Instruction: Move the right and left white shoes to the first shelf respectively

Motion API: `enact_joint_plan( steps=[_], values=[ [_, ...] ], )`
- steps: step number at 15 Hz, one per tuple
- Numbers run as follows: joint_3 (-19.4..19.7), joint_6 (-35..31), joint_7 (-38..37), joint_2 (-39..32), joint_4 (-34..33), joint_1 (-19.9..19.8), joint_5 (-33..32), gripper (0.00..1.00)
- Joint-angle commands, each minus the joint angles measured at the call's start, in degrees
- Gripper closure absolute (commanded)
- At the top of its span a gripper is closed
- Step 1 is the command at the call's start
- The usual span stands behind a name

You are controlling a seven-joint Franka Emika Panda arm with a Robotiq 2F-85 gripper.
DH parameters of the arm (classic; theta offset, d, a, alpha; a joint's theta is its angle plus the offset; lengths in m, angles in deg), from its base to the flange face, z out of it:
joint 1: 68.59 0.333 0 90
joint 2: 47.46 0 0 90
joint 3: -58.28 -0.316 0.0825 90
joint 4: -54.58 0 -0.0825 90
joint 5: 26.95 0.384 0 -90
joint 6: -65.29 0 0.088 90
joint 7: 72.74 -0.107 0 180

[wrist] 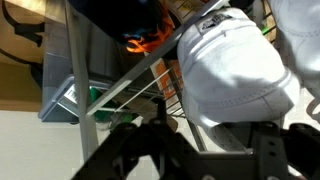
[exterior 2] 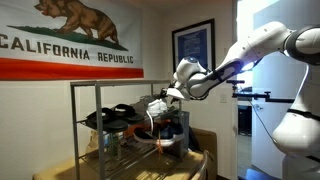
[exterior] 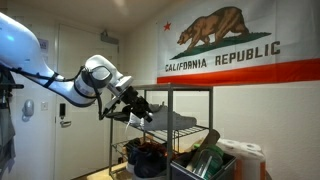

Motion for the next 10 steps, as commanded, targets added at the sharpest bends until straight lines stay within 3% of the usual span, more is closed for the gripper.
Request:
enact_joint_plan(
  steps=[1,3,4,6,10],
  values=[
    [-0.1,5.2,1.9,-2.4,-2.8,0.4,0.8,0.7],
    [0.3,7.6,3.7,-2.7,-4.1,1.1,2.1,0.84],
    [6.1,9.8,3.2,-3.2,-5.1,7.6,0.3,0.93],
    [9.7,14.4,6.6,-2.5,-6.3,12.0,2.7,0.98],
    [16.0,24.3,12.2,0.8,-7.3,18.2,4.9,0.93]
  ],
)
